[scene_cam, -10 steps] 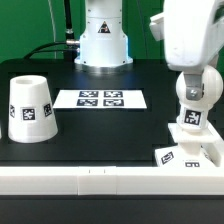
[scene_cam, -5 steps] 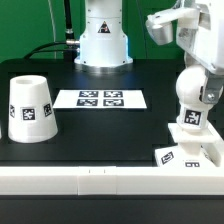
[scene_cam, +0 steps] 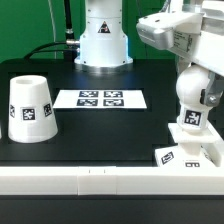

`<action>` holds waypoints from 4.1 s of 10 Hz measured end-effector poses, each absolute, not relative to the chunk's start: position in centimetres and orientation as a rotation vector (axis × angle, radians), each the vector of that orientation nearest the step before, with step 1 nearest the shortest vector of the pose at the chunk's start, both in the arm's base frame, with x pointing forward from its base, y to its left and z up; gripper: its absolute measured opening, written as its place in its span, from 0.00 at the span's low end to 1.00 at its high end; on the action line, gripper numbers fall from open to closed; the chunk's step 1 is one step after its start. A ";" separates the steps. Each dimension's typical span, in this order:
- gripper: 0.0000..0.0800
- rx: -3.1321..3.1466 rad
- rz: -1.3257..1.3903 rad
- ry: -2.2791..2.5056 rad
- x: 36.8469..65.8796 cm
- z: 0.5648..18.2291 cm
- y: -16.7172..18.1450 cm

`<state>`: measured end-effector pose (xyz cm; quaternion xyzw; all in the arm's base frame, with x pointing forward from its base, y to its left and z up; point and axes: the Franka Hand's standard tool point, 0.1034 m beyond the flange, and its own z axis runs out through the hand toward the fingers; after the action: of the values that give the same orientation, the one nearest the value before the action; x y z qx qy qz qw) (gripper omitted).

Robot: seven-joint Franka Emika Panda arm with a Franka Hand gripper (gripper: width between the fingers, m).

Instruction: Assemble lamp

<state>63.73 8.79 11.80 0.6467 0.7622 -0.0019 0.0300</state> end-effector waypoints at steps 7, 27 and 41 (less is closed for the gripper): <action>0.72 2.257 -0.004 2.128 63.6 11.9 7.7; 0.72 3.174 0.084 -0.091 64.3 12.0 7.8; 0.72 2.667 -0.137 -1.866 63.2 11.3 9.3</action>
Offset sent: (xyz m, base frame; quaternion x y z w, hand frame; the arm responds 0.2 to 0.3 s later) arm 0.0000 0.0000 0.0000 0.0000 0.0000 0.0650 0.9979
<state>63.24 9.33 11.35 0.8172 -0.5718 -0.0421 -0.0579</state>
